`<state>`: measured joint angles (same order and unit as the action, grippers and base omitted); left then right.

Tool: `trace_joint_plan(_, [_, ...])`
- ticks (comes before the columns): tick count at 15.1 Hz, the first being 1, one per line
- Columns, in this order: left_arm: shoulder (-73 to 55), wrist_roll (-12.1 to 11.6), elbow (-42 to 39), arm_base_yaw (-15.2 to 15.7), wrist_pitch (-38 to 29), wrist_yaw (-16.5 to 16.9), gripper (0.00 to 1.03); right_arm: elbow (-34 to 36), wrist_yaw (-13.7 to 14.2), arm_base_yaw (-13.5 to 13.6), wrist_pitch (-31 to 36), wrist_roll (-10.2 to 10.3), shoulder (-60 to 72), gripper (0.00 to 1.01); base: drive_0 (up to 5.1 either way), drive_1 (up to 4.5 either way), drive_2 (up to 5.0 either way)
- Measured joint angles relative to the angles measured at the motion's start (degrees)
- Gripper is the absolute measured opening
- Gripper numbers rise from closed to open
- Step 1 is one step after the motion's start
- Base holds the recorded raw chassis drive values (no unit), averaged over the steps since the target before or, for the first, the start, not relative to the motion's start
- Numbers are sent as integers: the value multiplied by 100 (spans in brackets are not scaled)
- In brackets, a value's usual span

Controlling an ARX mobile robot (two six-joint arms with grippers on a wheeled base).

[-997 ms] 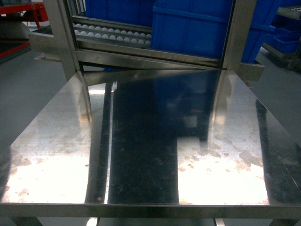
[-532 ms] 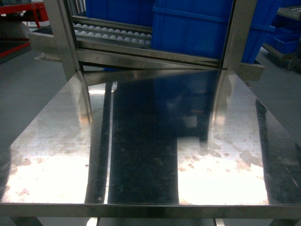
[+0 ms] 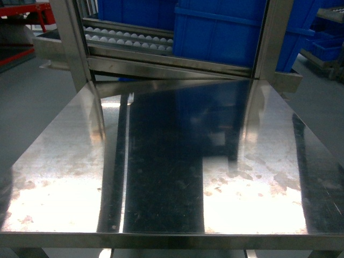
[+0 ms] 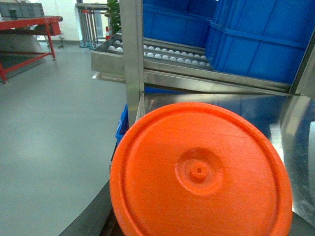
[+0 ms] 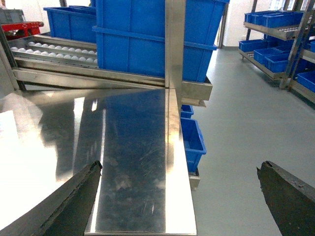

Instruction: Pick capacitor and pack into box

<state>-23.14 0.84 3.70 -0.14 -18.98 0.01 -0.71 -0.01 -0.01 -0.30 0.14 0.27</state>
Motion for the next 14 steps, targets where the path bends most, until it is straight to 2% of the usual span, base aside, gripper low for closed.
trace_joint_plan(6, [592,0,-157,2,411,-2,45,0,0,0,-2,0,0,98,0,0,0])
trace_joint_plan(7, [651,0,-295,2,195,-2,45,0,0,0,0,0,0,98,0,0,0])
trace_joint_plan(14, [1338,-2,-297,2,935,-2,45,0,0,0,0,0,0,98,0,0,0])
